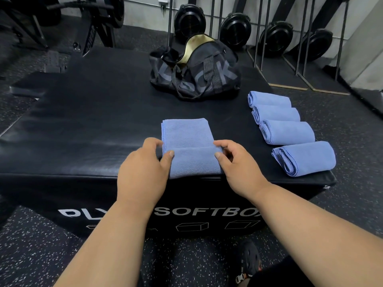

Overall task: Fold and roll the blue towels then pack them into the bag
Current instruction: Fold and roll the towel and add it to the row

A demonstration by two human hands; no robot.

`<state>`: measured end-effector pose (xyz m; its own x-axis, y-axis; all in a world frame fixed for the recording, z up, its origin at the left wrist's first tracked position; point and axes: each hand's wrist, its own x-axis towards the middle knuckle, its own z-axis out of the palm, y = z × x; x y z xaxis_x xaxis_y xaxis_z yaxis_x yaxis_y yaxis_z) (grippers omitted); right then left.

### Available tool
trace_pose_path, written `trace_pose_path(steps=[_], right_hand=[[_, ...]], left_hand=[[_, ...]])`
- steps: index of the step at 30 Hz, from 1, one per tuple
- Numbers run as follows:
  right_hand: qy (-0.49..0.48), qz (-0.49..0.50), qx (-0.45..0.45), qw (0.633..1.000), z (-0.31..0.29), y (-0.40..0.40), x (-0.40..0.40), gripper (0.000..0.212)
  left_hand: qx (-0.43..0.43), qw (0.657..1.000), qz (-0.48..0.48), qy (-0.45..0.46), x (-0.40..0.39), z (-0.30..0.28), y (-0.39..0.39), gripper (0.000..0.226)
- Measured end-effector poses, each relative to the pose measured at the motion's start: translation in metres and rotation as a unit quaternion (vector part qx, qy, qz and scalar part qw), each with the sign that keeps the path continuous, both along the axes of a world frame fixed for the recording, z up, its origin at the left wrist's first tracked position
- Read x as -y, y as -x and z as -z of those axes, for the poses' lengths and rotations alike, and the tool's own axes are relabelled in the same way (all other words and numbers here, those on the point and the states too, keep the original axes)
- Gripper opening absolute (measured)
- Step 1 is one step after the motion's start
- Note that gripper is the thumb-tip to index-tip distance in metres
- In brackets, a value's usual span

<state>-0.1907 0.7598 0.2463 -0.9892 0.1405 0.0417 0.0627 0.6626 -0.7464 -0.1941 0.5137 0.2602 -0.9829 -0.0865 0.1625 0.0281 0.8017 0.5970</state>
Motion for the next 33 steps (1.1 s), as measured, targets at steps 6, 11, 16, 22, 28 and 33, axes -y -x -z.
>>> trace_pose_path(steps=[6,11,16,22,28,33], right_hand=[[-0.033,0.003,-0.013,0.999,0.002,0.002,0.004,0.027],[-0.038,0.011,-0.051,0.998,0.005,0.002,0.008,0.031],[-0.049,0.003,-0.086,0.995,0.007,0.0,0.007,0.026],[-0.08,-0.074,-0.086,0.99,0.006,-0.001,-0.005,0.032],[-0.187,-0.196,-0.024,0.962,0.001,-0.002,-0.026,0.09],[-0.175,-0.181,-0.006,0.968,-0.004,0.005,-0.03,0.079]], left_hand=[[-0.136,0.976,0.168,0.039,-0.02,0.01,-0.005,0.037],[0.002,0.967,0.214,0.14,-0.018,0.024,-0.002,0.064],[0.054,0.966,0.222,0.124,-0.004,0.018,0.004,0.073],[0.056,0.973,0.224,0.017,0.009,0.013,0.007,0.064],[0.067,0.971,0.231,-0.007,0.017,0.008,0.009,0.069],[0.084,0.973,0.207,-0.049,0.02,0.002,0.011,0.045]])
